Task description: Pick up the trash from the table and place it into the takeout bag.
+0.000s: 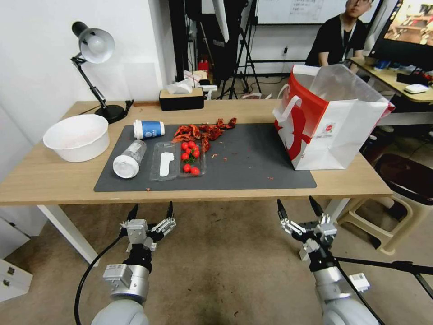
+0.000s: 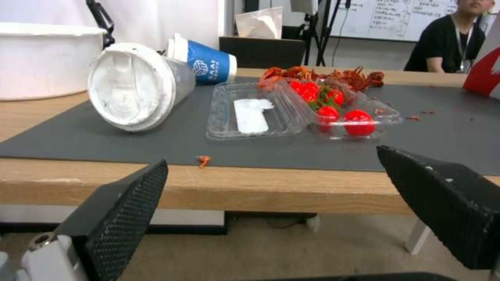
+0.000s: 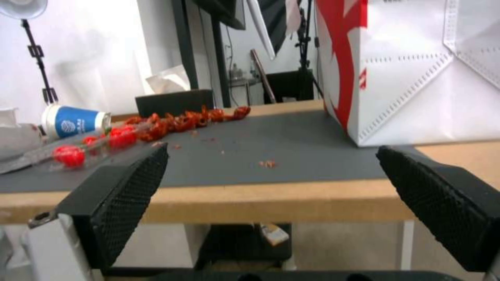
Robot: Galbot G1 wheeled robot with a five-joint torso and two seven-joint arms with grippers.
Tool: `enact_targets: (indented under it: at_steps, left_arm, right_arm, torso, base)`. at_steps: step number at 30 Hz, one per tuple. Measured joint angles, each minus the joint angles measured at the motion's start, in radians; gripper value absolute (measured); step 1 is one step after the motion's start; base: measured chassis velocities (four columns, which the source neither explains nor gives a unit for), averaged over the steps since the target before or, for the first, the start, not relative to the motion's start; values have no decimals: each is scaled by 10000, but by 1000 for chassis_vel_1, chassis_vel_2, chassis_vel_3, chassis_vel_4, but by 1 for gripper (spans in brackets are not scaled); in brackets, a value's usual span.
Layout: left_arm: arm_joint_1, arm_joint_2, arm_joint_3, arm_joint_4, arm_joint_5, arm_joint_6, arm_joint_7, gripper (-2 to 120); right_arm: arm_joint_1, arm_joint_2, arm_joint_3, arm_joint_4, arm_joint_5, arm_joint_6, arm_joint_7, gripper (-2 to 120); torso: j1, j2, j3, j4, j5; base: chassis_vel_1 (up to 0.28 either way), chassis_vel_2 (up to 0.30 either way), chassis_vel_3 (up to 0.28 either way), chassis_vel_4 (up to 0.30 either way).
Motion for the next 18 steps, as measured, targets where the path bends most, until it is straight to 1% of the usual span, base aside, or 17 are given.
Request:
enact_targets:
  at_steps: [7, 13, 18]
  left_arm:
    - [-11, -26, 24, 27, 12, -39, -78, 100]
    - [-35, -44, 32, 42, 21, -64, -114, 100]
    - [-498, 136, -277, 52, -377, 51, -248, 100]
  right_arm:
    - [-518, 129, 77, -133, 11, 146, -39, 100]
    - [-557, 155, 134, -193, 87, 151, -24, 100]
    - [-547, 142, 104, -188, 50, 116, -42, 100]
  torso:
    - [0, 0, 0, -1, 0]
    - [0, -1, 0, 0, 0]
    - [0, -1, 1, 1, 0]
  base:
    - [0, 0, 0, 0]
    - [0, 0, 0, 0]
    - [0, 0, 0, 0]
